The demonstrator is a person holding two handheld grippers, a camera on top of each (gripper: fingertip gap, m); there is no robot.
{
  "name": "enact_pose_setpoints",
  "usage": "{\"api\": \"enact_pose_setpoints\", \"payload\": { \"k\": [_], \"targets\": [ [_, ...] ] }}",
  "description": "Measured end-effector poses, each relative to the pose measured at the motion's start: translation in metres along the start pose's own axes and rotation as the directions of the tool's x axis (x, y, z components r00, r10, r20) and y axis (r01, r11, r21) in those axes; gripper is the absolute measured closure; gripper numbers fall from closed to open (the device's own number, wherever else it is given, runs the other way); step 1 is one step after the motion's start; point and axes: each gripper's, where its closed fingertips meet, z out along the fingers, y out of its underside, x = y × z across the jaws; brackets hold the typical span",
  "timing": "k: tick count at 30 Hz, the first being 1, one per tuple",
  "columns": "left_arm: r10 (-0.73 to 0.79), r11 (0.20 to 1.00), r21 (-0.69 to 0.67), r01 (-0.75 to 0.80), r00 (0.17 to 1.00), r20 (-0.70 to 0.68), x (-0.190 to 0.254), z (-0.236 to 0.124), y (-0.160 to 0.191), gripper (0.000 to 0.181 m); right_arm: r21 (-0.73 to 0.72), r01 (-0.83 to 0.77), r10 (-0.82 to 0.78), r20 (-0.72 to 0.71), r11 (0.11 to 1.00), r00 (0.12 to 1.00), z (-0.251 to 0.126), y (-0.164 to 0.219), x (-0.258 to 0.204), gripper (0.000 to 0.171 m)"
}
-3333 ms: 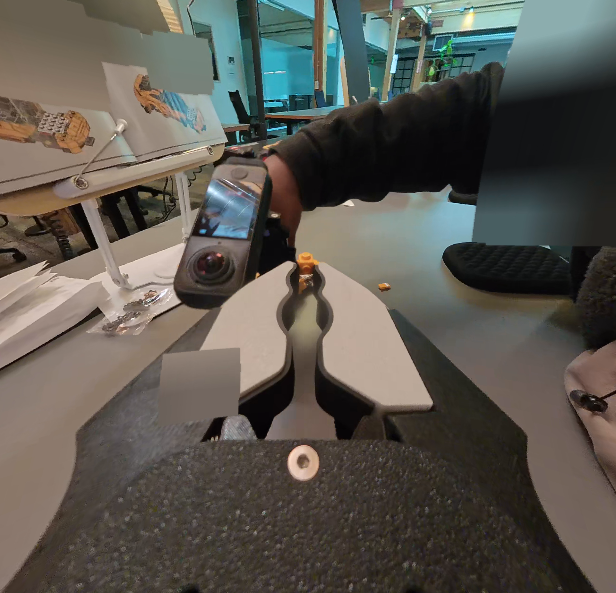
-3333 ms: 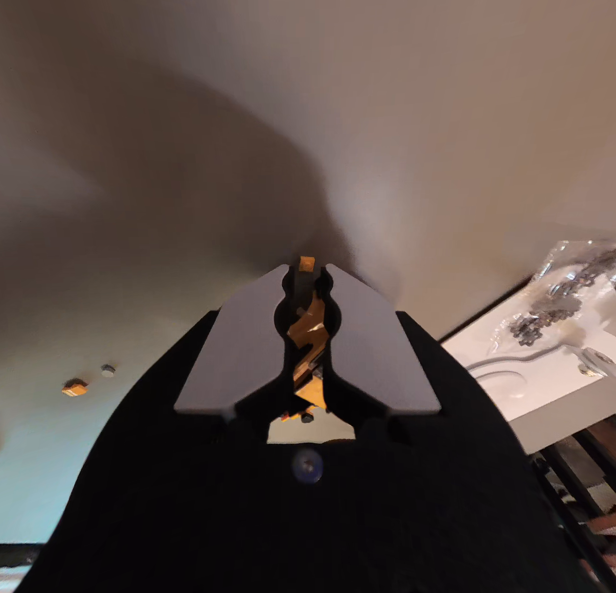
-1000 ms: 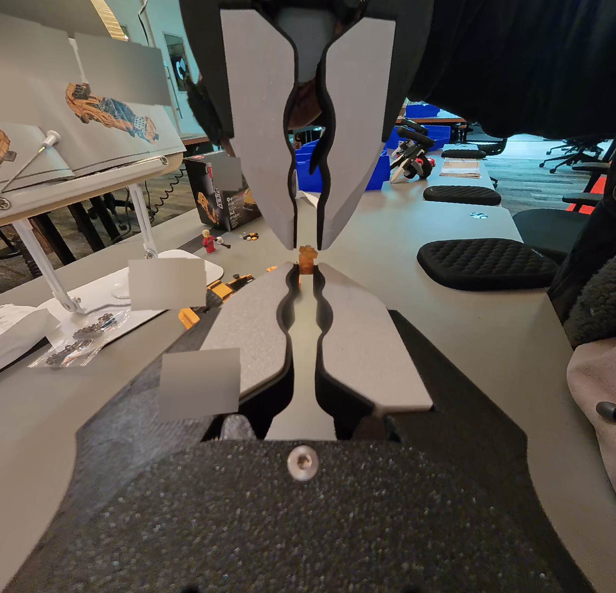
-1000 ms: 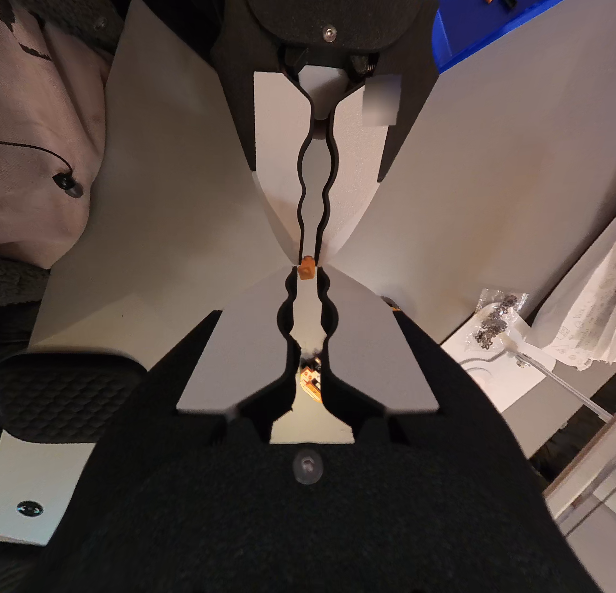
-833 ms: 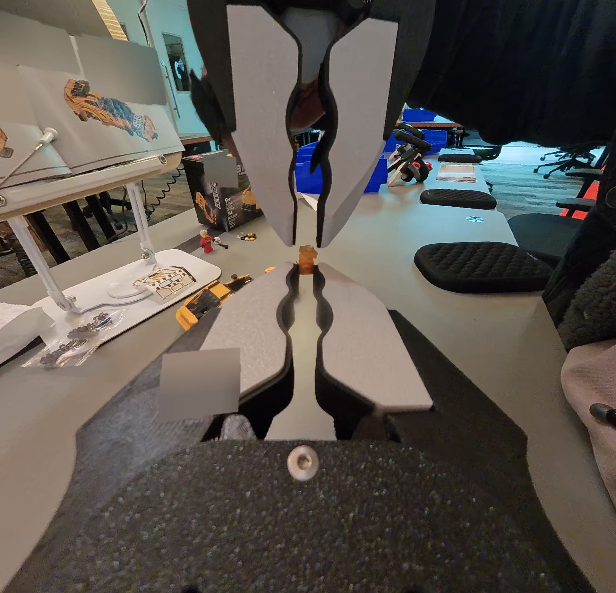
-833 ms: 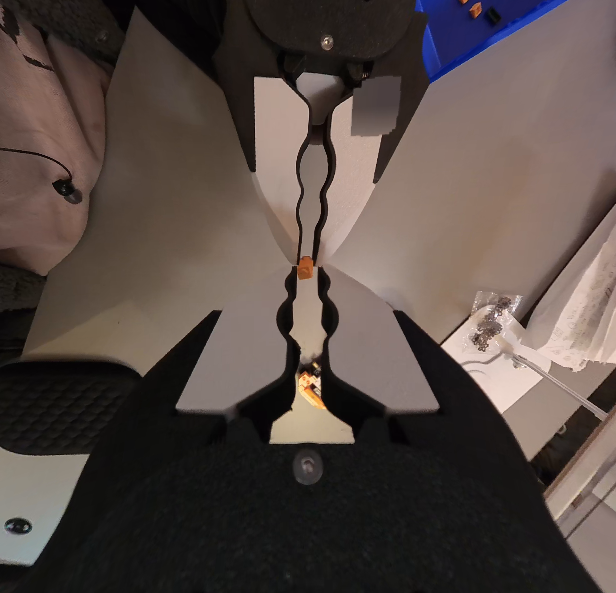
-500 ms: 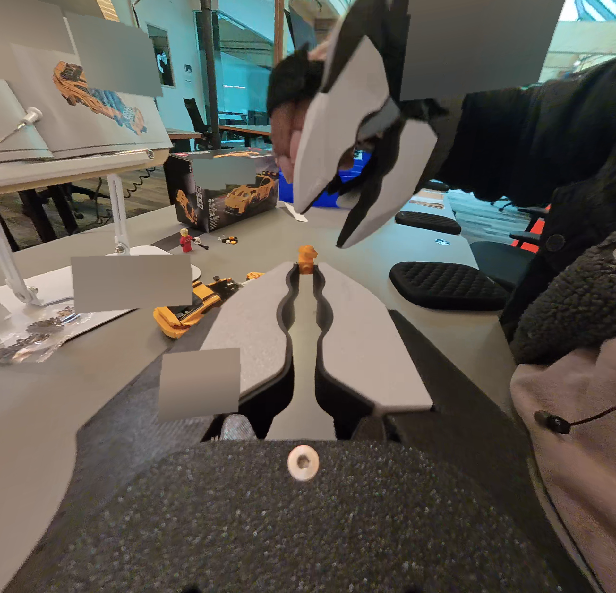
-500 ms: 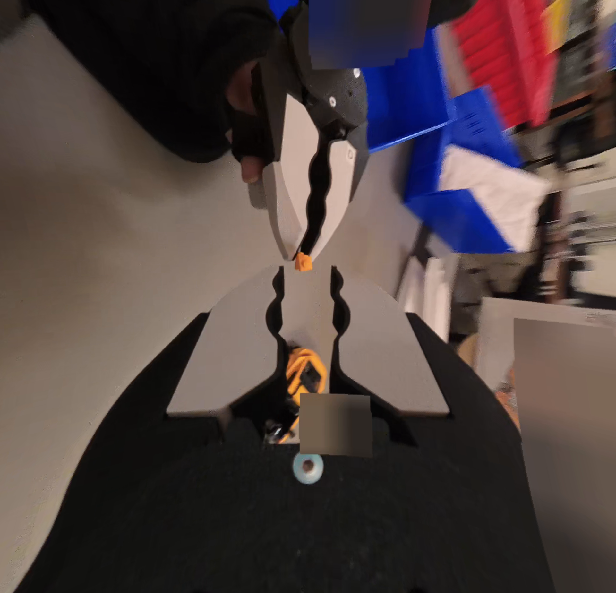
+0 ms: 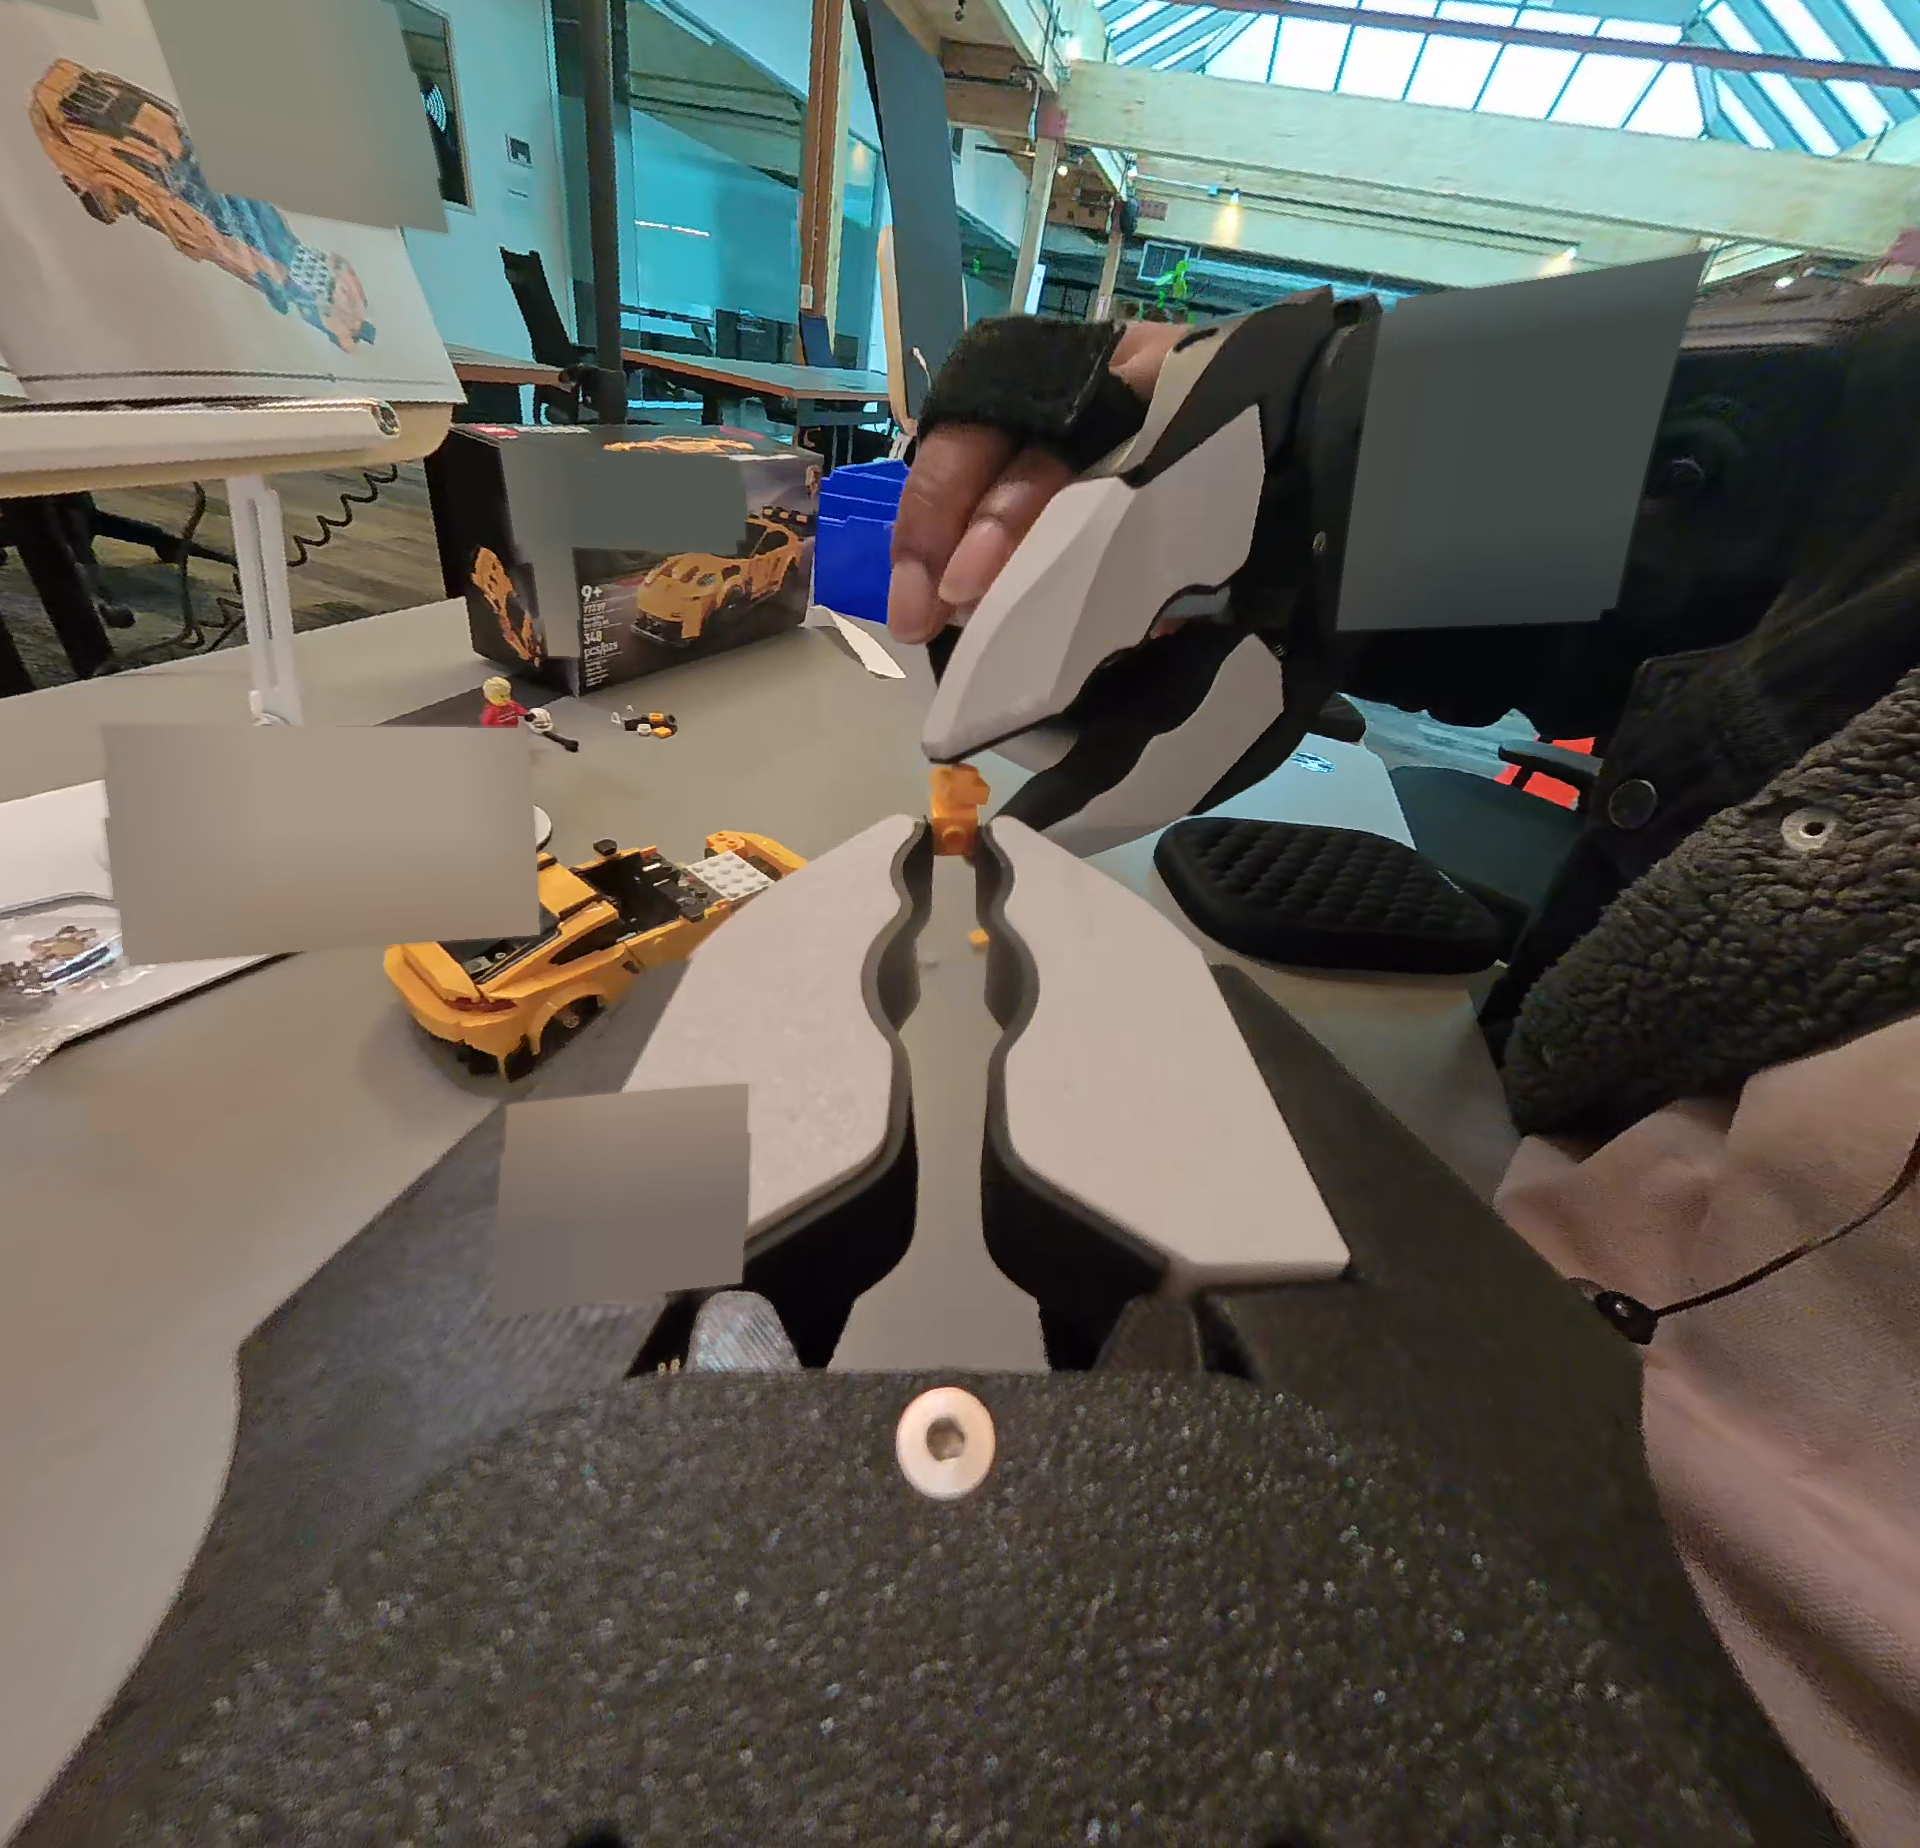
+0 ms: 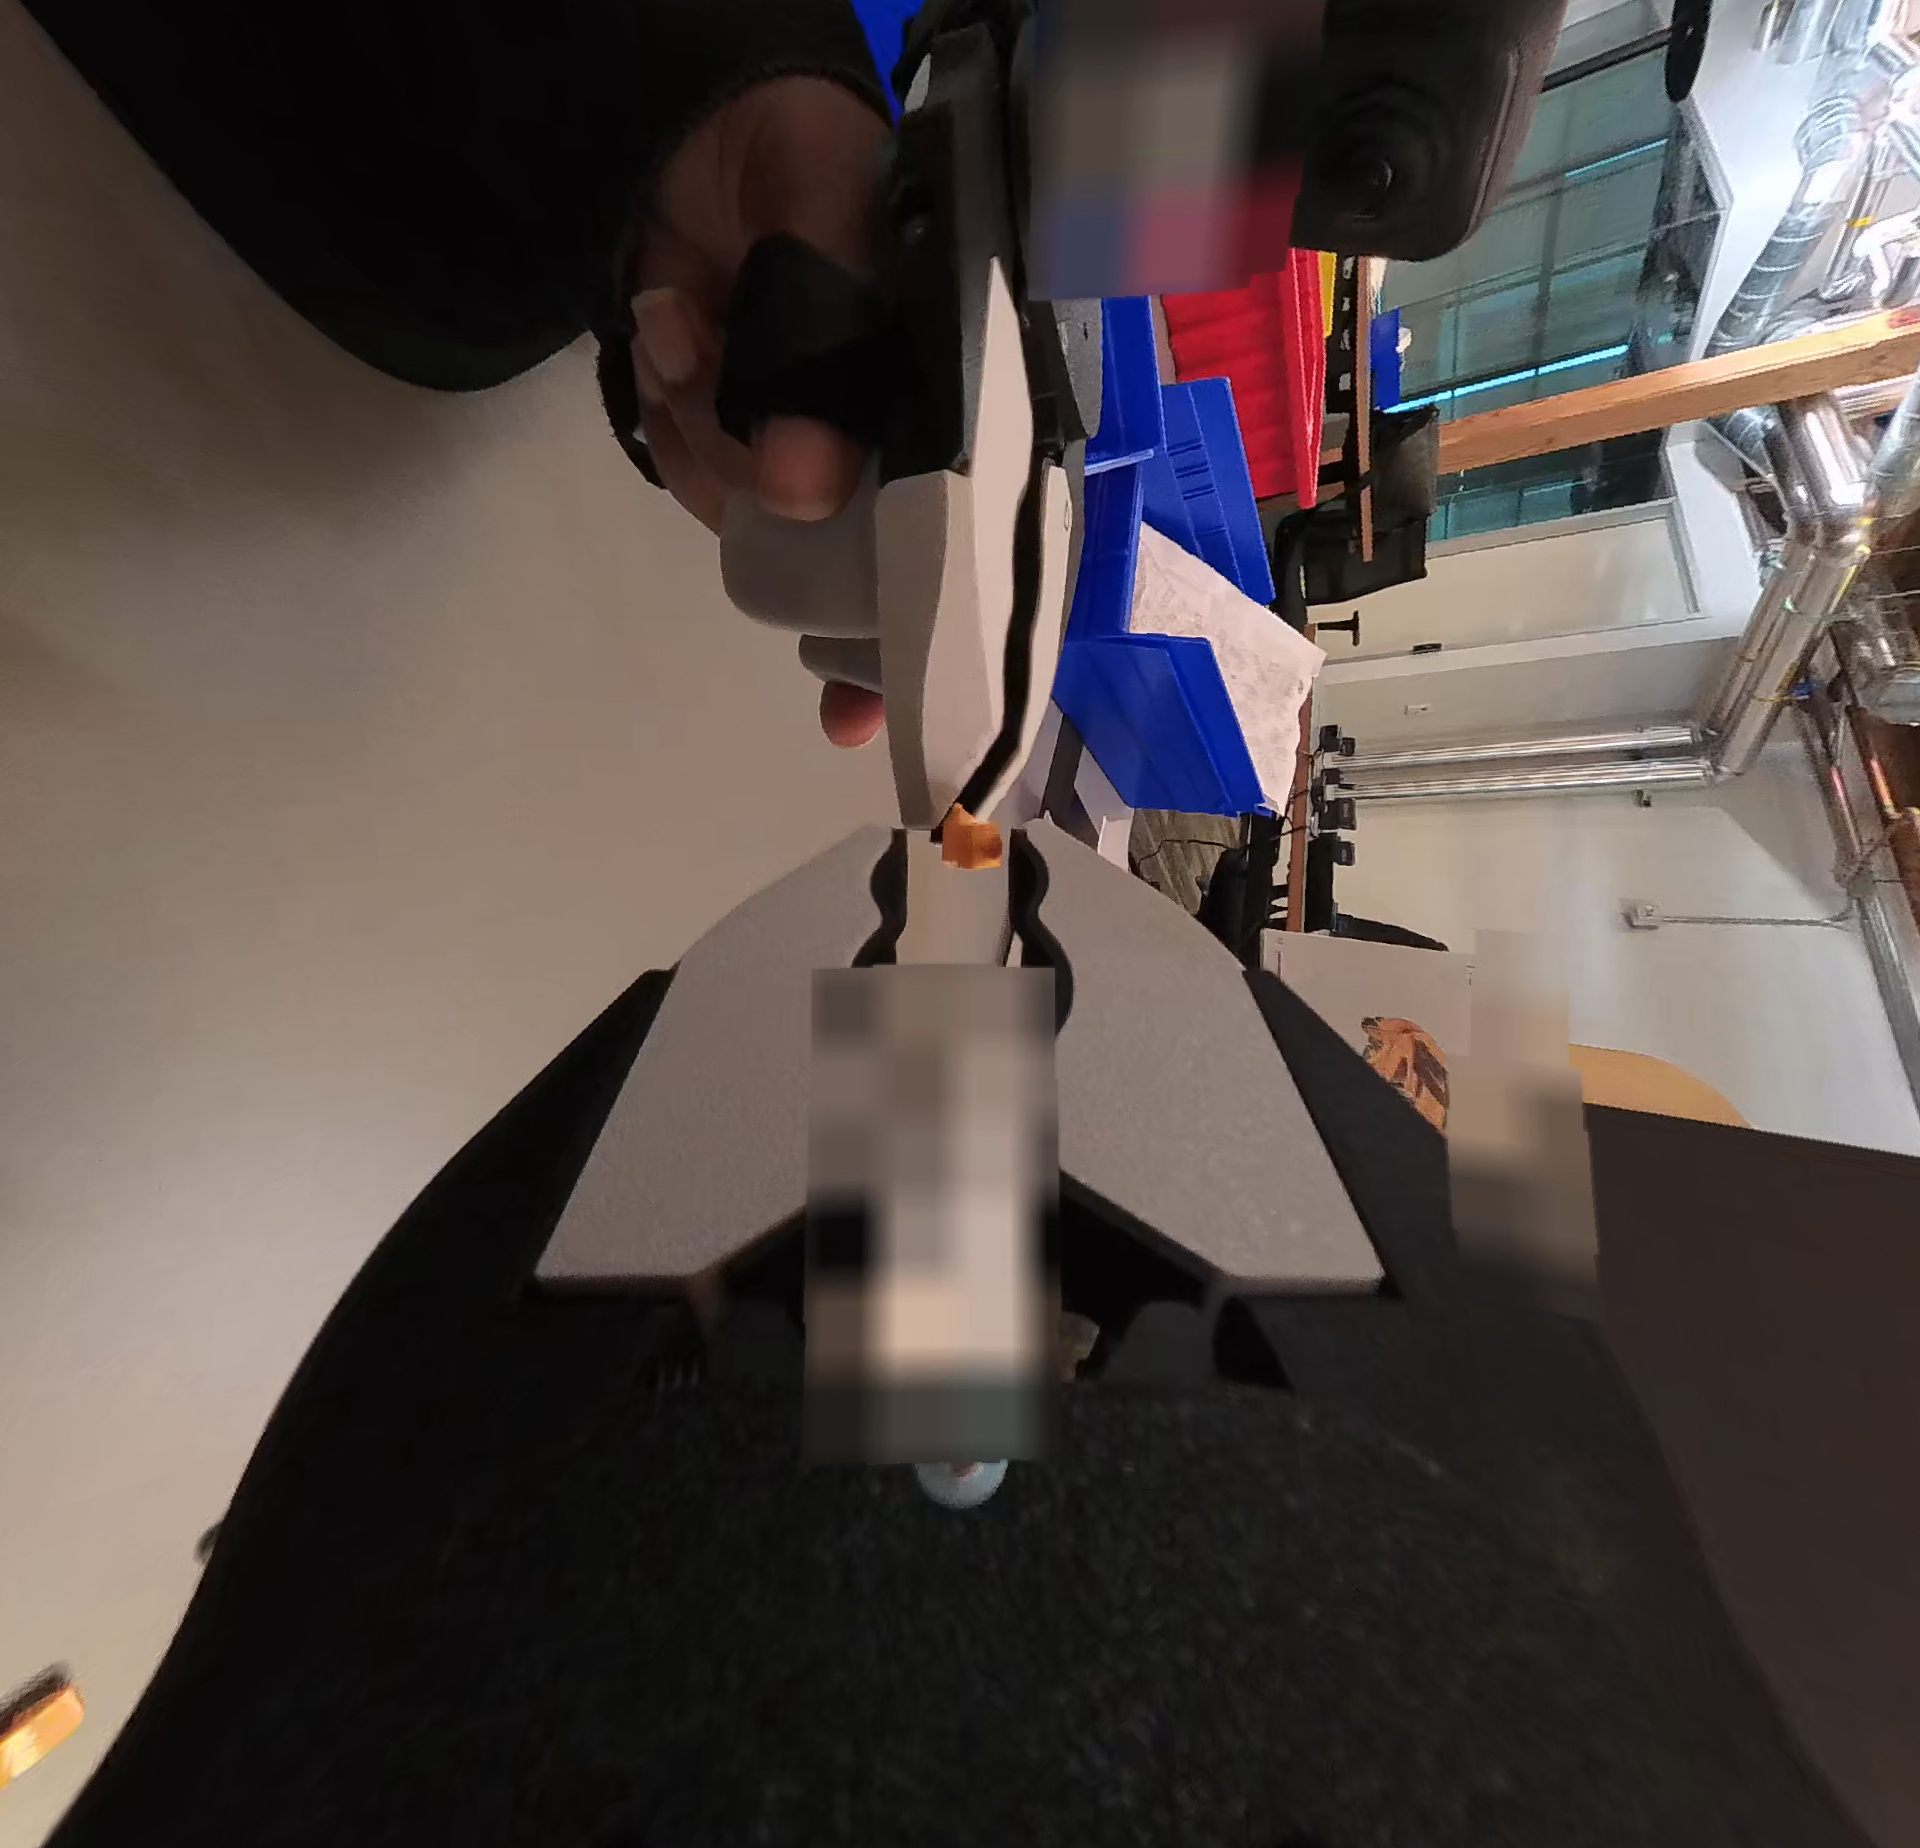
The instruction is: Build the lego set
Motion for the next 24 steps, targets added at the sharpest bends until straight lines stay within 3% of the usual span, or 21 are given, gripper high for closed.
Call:
{"api": "enact_pose_setpoints", "payload": {
  "k": [4,13,24],
  "targets": [
    [-0.013,1.0,0.0,0.013,1.0,-0.008,0.001,0.0,0.0,0.174,-0.014,0.003,-0.004,-0.026,1.0,1.0,0.001,0.002,0.002,0.16],
    [-0.074,0.997,-0.017,0.073,0.996,-0.045,0.004,0.001,0.002,0.174,-0.031,-0.039,0.038,-0.01,0.999,0.999,-0.002,0.002,-0.002,0.161],
    [-0.206,0.978,-0.061,0.197,0.949,-0.24,0.027,0.002,0.007,0.174,0.047,-0.146,0.142,0.08,0.988,0.987,-0.017,-0.012,-0.014,0.162]
  ]
}}
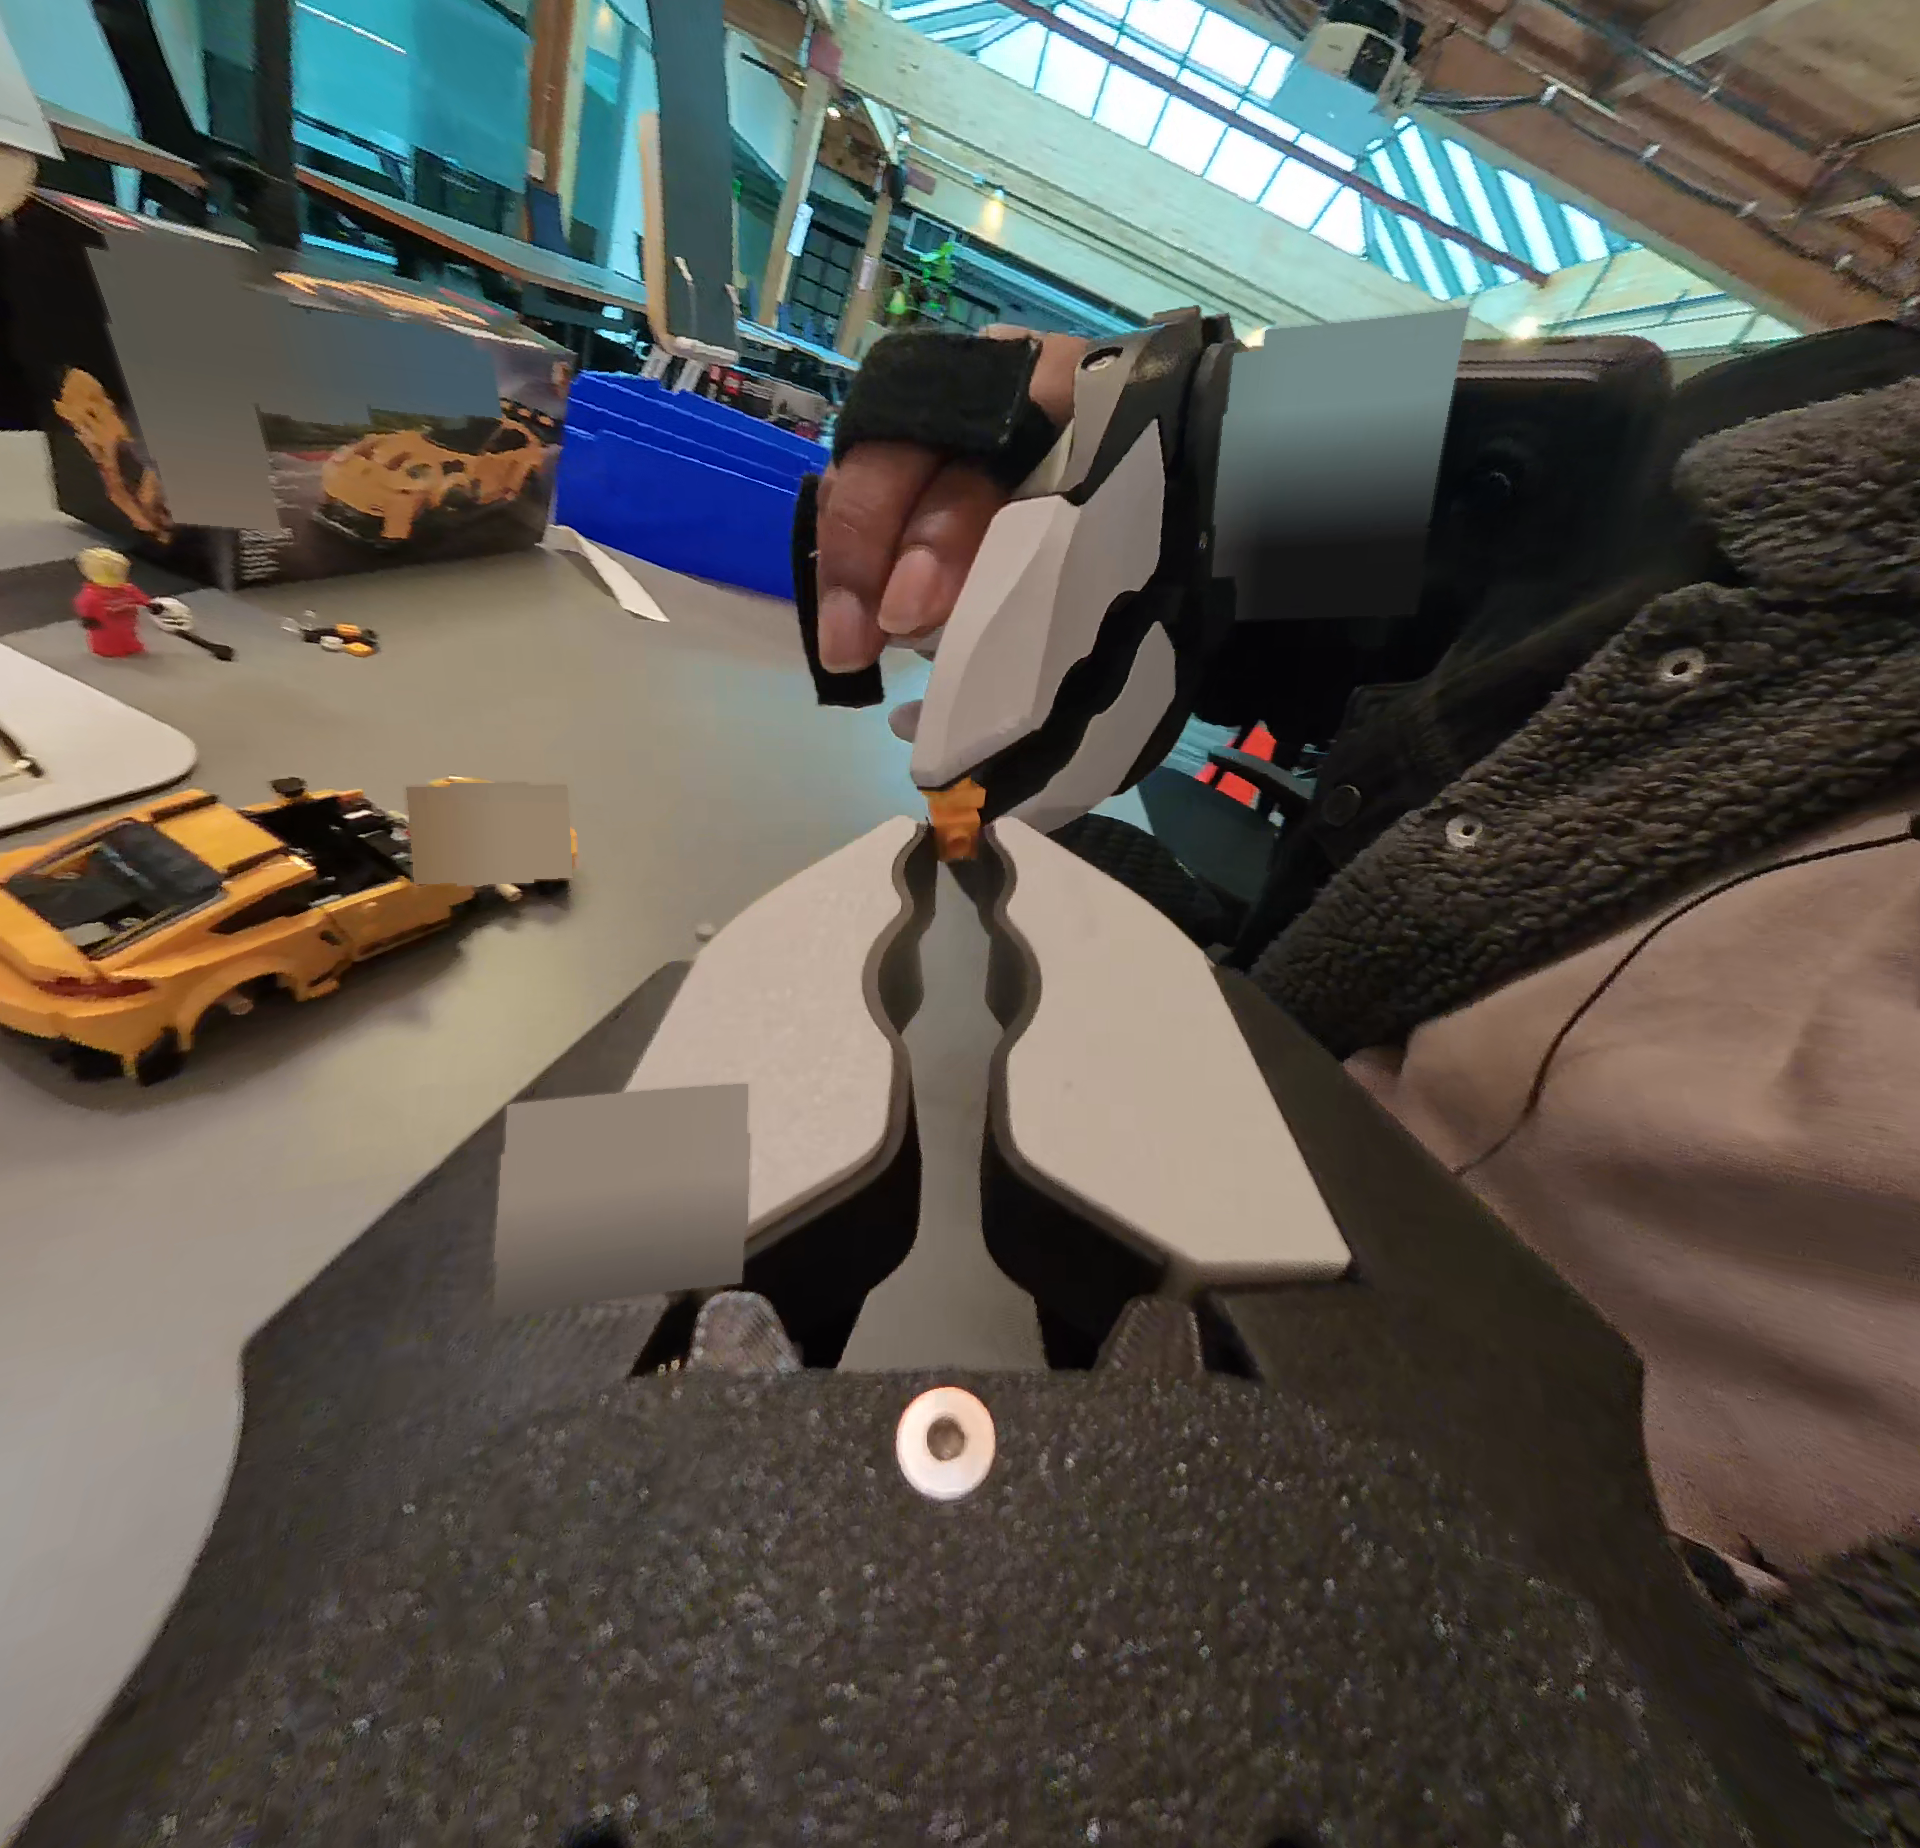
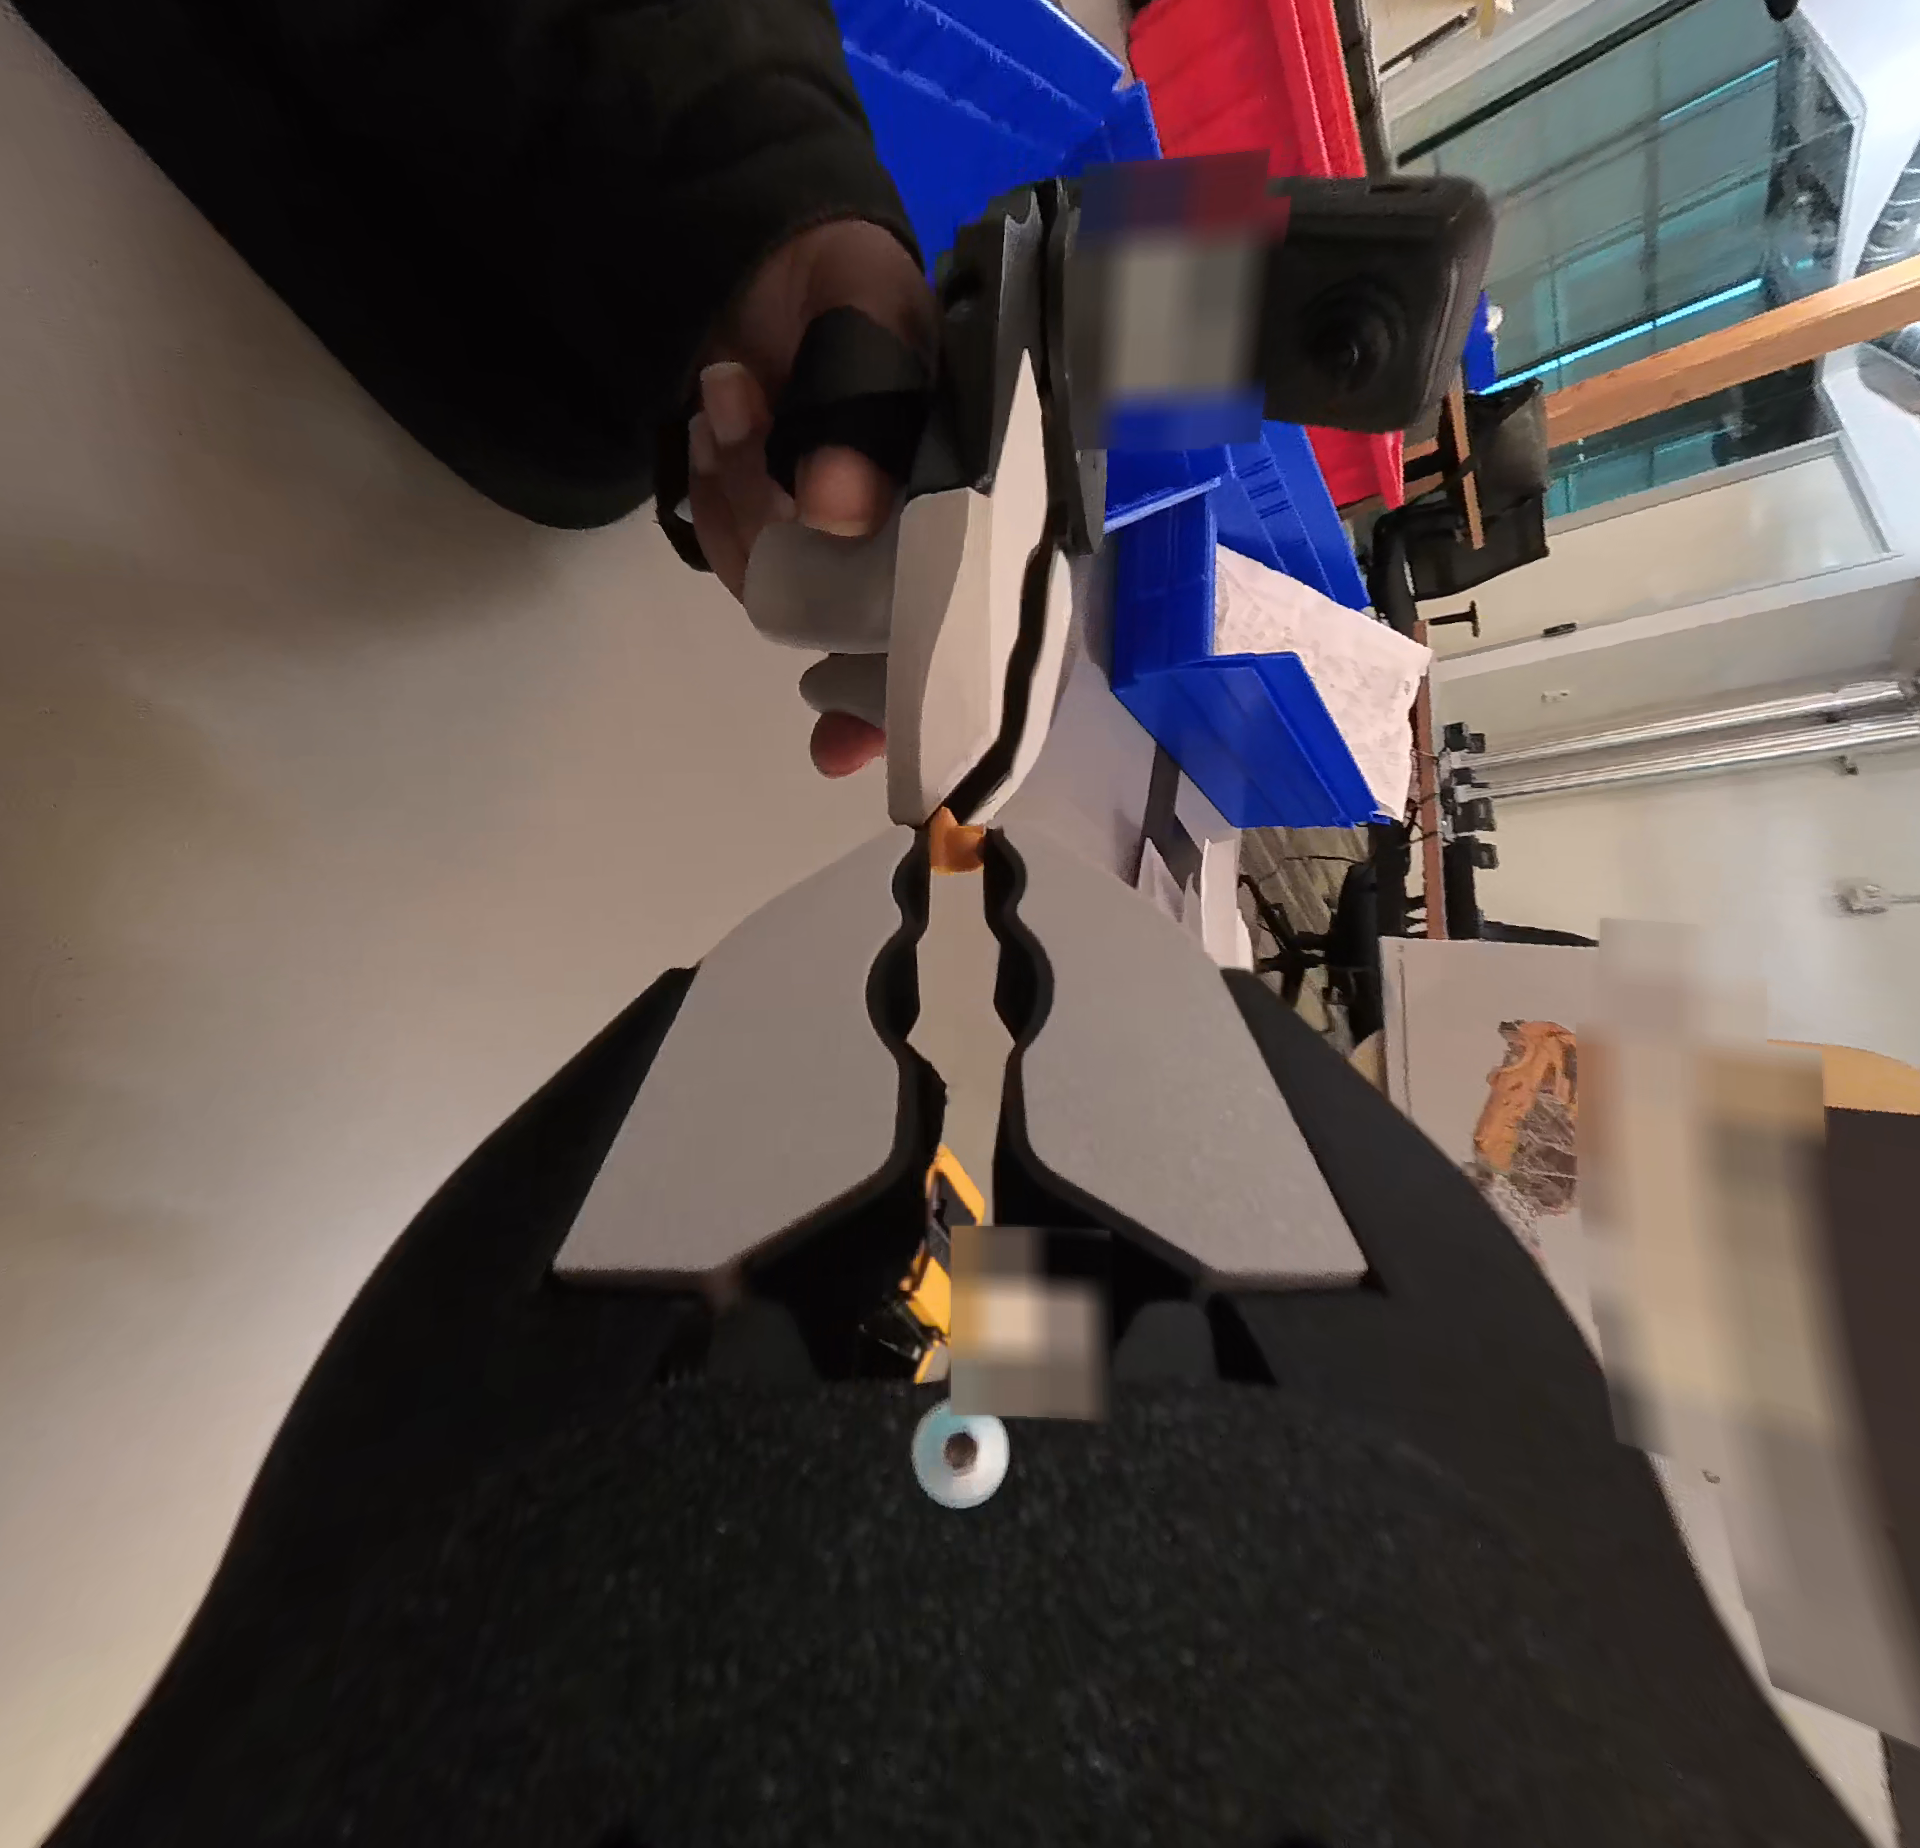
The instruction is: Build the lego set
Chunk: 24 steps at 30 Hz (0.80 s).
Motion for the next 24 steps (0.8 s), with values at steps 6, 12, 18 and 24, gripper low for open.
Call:
{"api": "enact_pose_setpoints", "payload": {
  "k": [6,12,18,24],
  "targets": [
    [-0.012,0.999,-0.041,0.01,0.999,-0.047,0.007,0.006,0.009,0.174,0.013,-0.085,0.084,0.085,0.996,0.993,-0.006,-0.001,-0.012,0.162],
    [-0.016,0.998,-0.064,0.012,0.998,-0.067,0.011,0.011,0.015,0.175,0.014,-0.23,0.224,0.174,0.973,0.959,-0.01,0.0,-0.023,0.162],
    [-0.015,0.998,-0.069,0.01,0.997,-0.078,0.014,0.013,0.015,0.174,0.012,-0.272,0.263,0.208,0.962,0.942,-0.014,0.0,-0.024,0.162],
    [0.016,1.0,-0.026,-0.017,0.998,-0.053,0.012,0.01,0.006,0.174,0.04,-0.305,0.295,0.155,0.952,0.943,-0.014,-0.002,-0.013,0.161]
  ]
}}
